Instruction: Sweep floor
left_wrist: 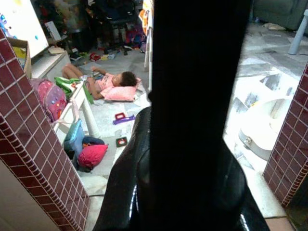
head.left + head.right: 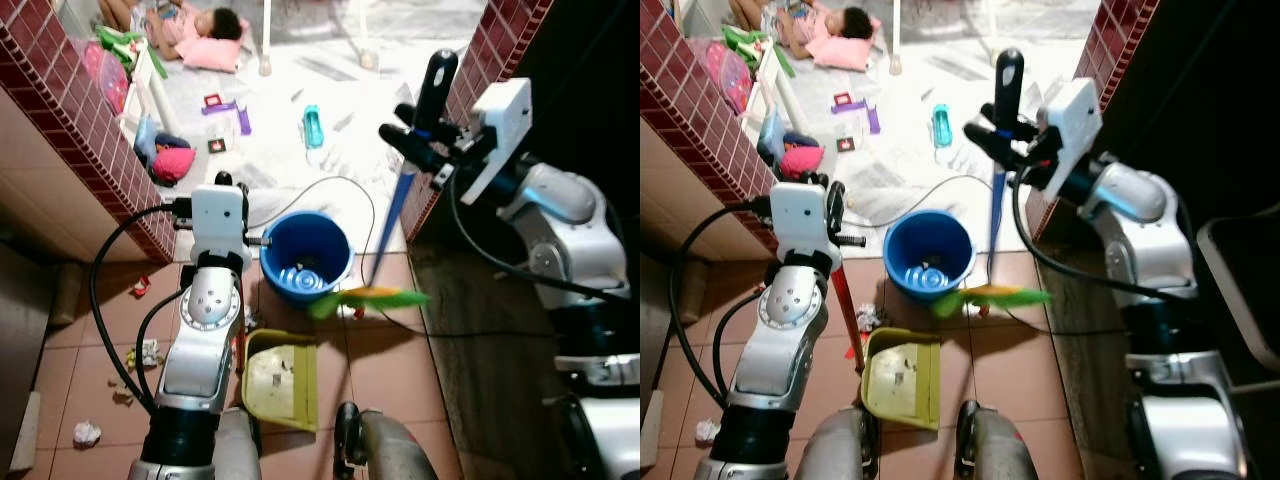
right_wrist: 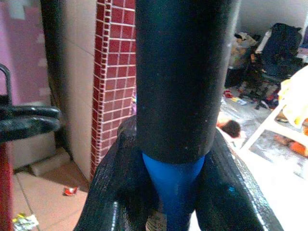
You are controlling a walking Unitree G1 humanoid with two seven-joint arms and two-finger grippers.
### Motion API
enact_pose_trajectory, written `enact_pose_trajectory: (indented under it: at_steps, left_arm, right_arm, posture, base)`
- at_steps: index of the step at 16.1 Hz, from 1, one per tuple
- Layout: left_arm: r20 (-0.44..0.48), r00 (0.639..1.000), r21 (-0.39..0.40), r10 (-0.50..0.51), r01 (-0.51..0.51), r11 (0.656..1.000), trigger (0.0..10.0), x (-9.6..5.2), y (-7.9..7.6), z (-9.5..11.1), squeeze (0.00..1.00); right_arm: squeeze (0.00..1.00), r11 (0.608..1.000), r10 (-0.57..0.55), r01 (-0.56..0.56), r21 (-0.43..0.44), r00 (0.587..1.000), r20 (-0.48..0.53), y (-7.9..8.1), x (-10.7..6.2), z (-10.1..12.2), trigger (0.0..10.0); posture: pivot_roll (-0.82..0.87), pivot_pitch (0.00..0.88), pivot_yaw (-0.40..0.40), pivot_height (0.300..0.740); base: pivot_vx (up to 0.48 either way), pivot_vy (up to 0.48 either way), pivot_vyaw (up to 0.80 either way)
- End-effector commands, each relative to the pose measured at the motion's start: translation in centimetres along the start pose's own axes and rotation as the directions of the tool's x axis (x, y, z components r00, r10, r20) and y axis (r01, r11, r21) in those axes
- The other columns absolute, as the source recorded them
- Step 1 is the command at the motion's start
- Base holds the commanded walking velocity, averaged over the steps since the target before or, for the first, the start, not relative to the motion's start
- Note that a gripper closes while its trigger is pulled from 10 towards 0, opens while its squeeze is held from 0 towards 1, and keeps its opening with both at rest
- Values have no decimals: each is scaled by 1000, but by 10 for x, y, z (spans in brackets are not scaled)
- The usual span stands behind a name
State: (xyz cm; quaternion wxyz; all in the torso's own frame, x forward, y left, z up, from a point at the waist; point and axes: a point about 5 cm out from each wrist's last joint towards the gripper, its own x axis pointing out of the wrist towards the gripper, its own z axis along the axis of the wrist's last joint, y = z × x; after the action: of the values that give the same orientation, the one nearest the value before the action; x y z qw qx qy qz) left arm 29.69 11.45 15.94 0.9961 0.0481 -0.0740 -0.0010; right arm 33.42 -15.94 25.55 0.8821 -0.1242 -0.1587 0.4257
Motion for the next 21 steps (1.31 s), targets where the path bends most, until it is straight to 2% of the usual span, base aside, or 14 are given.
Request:
enact_pose_trajectory:
  at_steps: [1, 6, 8, 10, 12, 14, 16, 17, 18, 21]
  left_arm:
    - [43, 999, -6, -19, 20, 1000, 10000, 1, -4, 8, 0]
    - [46, 998, -12, -33, 33, 999, 10000, 2, -6, 8, 0]
    - [44, 998, -11, -36, 37, 999, 10000, 1, -6, 8, 0]
    - [42, 998, -9, -37, 37, 999, 10000, 0, -5, 7, 0]
    - [42, 998, -9, -38, 38, 999, 10000, 0, -5, 7, 0]
    - [43, 998, -9, -40, 41, 999, 10000, 0, -6, 7, 0]
    - [44, 998, -11, -41, 42, 999, 10000, 1, -6, 7, 0]
    - [44, 998, -13, -43, 44, 999, 10000, 1, -7, 7, 0]
    - [42, 998, -16, -46, 47, 999, 10000, 1, -8, 7, 0]
    - [29, 999, 8, -43, 43, 999, 10000, 1, -7, 3, 0]
  right_arm:
    - [0, 997, 4, 1, -76, 998, 62, -5, 2, 19, 10000]
    - [0, 999, 7, -6, -47, 1000, 20, 9, -2, -7, 10000]
    - [0, 999, -41, 42, 14, 999, -9, 31, -4, -36, 10000]
    - [0, 997, -60, 61, 53, 998, -27, 54, -3, -54, 10000]
    - [0, 993, -48, 50, 105, 999, -20, 72, 1, -60, 10000]
    - [0, 985, 8, -10, 170, 1000, 11, 90, 8, -57, 10000]
    - [0, 966, 83, -93, 243, 995, 51, 98, 12, -46, 10000]
    - [0, 938, 151, -172, 301, 984, 90, 101, 13, -34, 10000]
    - [0, 914, 207, -237, 330, 970, 124, 101, 13, -22, 10000]
    - [0, 907, 224, -267, 327, 961, 164, 89, 12, -5, 10000]
  posture:
    - [-72, 104, -3, 740]
    - [-70, 103, -4, 740]
    - [-64, 102, -8, 740]
    - [-58, 103, -10, 740]
    - [-57, 99, -10, 740]
    - [-57, 99, -10, 740]
    - [-59, 98, -10, 740]
    - [-59, 98, -10, 740]
    - [-72, 96, -6, 740]
    - [-75, 95, -6, 740]
  base:
    - [0, 0, 0]
    - [0, 0, 0]
    - [0, 0, 0]
    - [0, 0, 0]
    - [0, 0, 0]
    - [0, 0, 0]
    - [0, 0, 0]
    - [0, 0, 0]
    - [0, 0, 0]
    - [0, 0, 0]
